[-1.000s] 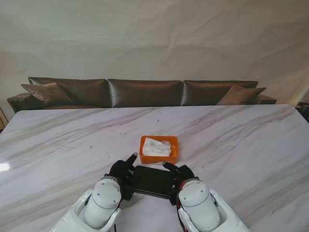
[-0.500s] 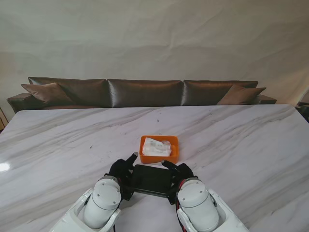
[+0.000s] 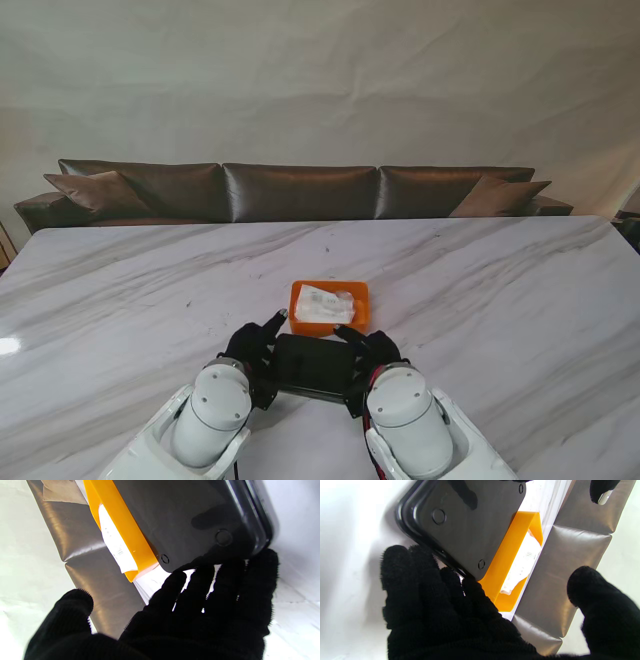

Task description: Refill a tissue box and feed the first sheet

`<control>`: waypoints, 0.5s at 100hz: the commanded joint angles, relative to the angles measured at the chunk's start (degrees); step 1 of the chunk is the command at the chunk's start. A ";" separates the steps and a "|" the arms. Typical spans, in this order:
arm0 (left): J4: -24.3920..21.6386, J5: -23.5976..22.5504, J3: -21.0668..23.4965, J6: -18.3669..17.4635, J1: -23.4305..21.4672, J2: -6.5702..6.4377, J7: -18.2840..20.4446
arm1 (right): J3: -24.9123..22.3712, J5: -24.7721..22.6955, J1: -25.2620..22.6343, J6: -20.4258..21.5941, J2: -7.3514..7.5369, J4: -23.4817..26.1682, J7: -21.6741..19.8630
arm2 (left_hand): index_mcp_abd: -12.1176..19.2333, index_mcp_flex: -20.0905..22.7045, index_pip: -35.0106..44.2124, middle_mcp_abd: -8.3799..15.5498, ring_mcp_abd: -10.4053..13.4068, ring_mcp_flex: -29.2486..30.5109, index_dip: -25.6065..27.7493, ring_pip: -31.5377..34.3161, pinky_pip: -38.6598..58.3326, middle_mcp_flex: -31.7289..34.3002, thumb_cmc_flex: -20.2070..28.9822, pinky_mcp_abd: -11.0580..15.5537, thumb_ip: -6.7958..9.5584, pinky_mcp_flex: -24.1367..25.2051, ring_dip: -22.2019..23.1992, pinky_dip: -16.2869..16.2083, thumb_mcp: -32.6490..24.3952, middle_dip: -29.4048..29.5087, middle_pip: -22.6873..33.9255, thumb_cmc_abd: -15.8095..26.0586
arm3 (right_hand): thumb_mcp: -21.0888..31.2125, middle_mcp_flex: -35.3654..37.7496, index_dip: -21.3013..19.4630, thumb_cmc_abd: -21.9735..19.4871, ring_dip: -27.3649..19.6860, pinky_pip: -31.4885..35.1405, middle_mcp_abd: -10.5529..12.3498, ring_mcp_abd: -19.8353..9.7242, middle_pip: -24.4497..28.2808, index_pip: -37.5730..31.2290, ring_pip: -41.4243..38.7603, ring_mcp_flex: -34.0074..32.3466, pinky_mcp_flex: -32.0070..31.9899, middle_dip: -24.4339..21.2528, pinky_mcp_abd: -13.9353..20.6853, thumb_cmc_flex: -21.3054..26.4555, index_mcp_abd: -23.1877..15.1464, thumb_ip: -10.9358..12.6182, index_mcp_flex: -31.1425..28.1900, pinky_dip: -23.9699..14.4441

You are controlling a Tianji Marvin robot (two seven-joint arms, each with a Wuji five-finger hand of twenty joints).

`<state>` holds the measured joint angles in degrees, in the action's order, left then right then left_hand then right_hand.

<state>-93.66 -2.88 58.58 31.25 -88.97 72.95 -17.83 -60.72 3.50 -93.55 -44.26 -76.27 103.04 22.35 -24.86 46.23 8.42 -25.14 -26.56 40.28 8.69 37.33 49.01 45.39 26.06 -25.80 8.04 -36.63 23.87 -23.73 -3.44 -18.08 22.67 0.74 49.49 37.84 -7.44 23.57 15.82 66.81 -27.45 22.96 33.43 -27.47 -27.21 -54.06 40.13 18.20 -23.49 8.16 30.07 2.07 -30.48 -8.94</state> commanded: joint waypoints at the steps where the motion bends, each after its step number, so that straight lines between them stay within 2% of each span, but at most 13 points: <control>1: -2.15 0.12 -0.82 -0.49 -0.27 0.84 1.39 | 0.58 0.15 0.06 0.50 -0.96 1.34 -1.44 | 5.14 1.85 4.36 3.34 -1.69 -1.49 0.97 0.22 20.25 0.25 -0.64 2.05 1.68 -1.26 0.03 -0.45 0.41 -1.06 2.66 -0.95 | 1.18 1.47 -1.00 -0.30 -0.62 0.01 0.19 -3.95 0.16 -3.14 -0.07 -0.88 1.49 -0.28 5.26 -0.12 -3.84 0.42 -1.97 0.80; 18: -3.51 -0.47 -0.58 -0.31 -0.57 0.75 1.17 | 0.59 0.19 0.25 0.15 -1.05 1.53 -1.42 | 5.02 1.95 4.39 3.25 -1.83 -1.43 0.98 0.23 20.28 0.21 -0.65 1.90 1.68 -1.42 0.03 -0.43 0.40 -0.99 2.52 -1.03 | 1.19 1.41 -0.98 -0.30 -0.62 0.01 0.25 -3.91 0.11 -3.10 -0.05 -0.80 1.49 -0.30 5.26 -0.08 -3.86 0.42 -1.97 0.79; 28: -5.96 -1.25 -0.45 1.27 -1.19 0.64 1.34 | 0.59 0.22 0.42 -0.03 -1.13 1.76 -1.34 | 5.07 1.94 4.39 3.31 -1.79 -1.42 0.98 0.23 20.28 0.27 -0.65 1.86 1.66 -1.43 0.02 -0.41 0.39 -0.99 2.51 -0.95 | 1.19 1.44 -0.98 -0.28 -0.63 0.00 0.24 -3.96 0.11 -3.09 -0.04 -0.80 1.47 -0.30 5.26 -0.07 -3.81 0.42 -2.02 0.79; 50: -7.57 -1.96 -0.15 2.23 -0.94 0.52 1.62 | 0.49 -0.29 0.88 -0.83 -1.23 2.74 -1.33 | 5.01 1.96 4.40 3.22 -1.86 -1.40 0.99 0.21 20.34 0.37 -0.67 1.93 1.63 -1.52 0.01 -0.39 0.42 -0.99 2.54 -0.95 | 1.16 1.42 -0.96 -0.31 -0.61 0.00 0.30 -3.98 0.06 -3.05 -0.07 -0.79 1.46 -0.32 5.28 -0.12 -3.88 0.41 -2.00 0.79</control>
<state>-99.43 -5.22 59.17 33.74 -89.91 72.57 -17.92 -60.81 2.98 -93.09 -45.36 -76.38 104.23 22.48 -25.01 46.23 8.57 -26.15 -27.28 39.88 8.69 36.85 46.72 45.36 26.06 -26.55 8.04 -36.63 23.78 -23.77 -3.44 -17.61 22.21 0.74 49.49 37.82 -7.43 23.57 15.35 66.81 -27.94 23.09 33.42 -27.24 -26.69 -54.06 40.13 18.19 -23.58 8.16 30.76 2.07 -30.46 -8.94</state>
